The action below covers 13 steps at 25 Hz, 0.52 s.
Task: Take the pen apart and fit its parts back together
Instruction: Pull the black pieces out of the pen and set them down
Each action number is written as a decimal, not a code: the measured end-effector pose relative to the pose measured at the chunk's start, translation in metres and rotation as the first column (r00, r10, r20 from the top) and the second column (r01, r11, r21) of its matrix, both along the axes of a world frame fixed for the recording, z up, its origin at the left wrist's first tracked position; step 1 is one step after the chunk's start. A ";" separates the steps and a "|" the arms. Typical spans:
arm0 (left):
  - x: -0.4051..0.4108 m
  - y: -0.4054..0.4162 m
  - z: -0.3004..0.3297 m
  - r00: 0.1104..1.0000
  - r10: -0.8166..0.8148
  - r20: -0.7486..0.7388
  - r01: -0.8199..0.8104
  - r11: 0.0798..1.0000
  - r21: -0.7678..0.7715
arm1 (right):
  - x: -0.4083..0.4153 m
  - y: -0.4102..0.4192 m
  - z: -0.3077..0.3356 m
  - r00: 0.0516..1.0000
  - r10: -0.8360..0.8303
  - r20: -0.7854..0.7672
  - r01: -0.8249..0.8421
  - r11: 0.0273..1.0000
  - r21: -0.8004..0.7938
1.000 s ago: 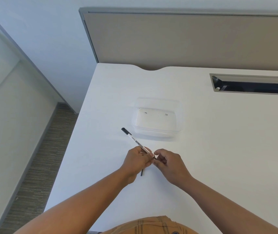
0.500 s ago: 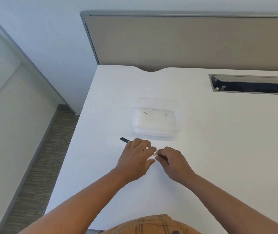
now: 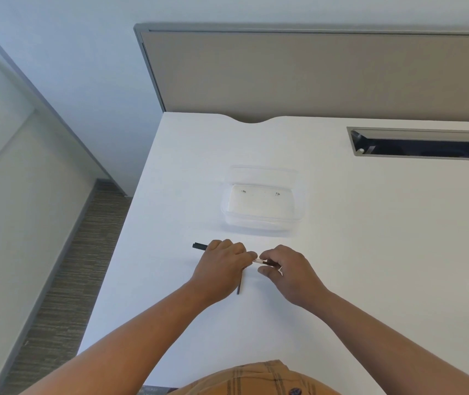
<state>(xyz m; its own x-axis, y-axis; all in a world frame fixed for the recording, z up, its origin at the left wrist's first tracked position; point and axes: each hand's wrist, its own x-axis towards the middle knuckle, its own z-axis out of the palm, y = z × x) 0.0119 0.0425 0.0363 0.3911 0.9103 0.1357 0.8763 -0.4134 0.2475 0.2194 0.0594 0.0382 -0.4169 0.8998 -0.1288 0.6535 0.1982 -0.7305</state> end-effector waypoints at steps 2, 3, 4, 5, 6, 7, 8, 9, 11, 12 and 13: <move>0.000 -0.001 0.000 1.000 0.008 0.025 -0.007 1.000 -0.013 | -0.001 -0.001 0.001 1.000 0.017 0.007 -0.017 1.000 0.006; 0.001 -0.001 0.001 1.000 0.008 0.030 -0.007 1.000 -0.019 | -0.001 -0.001 0.001 1.000 0.017 0.011 -0.018 1.000 0.013; 0.001 -0.001 0.002 0.999 0.009 0.033 -0.008 1.000 -0.026 | -0.002 -0.001 0.002 1.000 0.011 0.014 -0.011 1.000 0.022; 0.001 -0.001 0.003 0.999 0.011 0.039 -0.010 1.000 -0.025 | -0.002 -0.001 0.003 1.000 0.000 0.018 -0.001 1.000 0.029; 0.001 -0.001 0.004 0.999 0.015 0.045 -0.014 1.000 -0.024 | -0.001 -0.001 0.004 1.000 -0.008 0.026 0.007 0.999 0.033; 0.000 -0.001 0.005 0.998 0.024 0.052 -0.023 0.999 -0.028 | 0.000 -0.001 0.005 0.999 -0.010 0.036 0.009 0.999 0.031; 0.000 -0.001 0.006 0.998 0.032 0.058 -0.030 0.999 -0.036 | 0.002 -0.001 0.006 0.999 -0.004 0.047 0.003 1.000 0.024; 0.000 0.000 0.006 0.997 0.036 0.061 -0.034 0.999 -0.043 | 0.005 0.000 0.007 0.999 0.008 0.053 -0.009 1.000 0.011; 0.001 -0.001 0.006 0.997 0.035 0.062 -0.031 0.998 -0.060 | 0.008 -0.001 0.008 0.998 0.037 0.046 -0.036 0.999 -0.023; 0.002 -0.002 0.006 0.997 0.034 0.066 -0.029 0.997 -0.069 | 0.007 0.000 0.009 0.998 0.047 0.036 -0.045 0.998 -0.038; 0.002 -0.003 0.006 0.997 0.034 0.072 -0.029 0.997 -0.077 | 0.006 0.000 0.010 0.998 0.051 0.031 -0.049 0.998 -0.050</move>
<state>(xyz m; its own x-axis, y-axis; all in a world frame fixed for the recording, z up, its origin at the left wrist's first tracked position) 0.0139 0.0396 0.0422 0.3537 0.9308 0.0925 0.8670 -0.3634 0.3409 0.2258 0.0594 0.0482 -0.4563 0.8701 -0.1863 0.6666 0.1956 -0.7193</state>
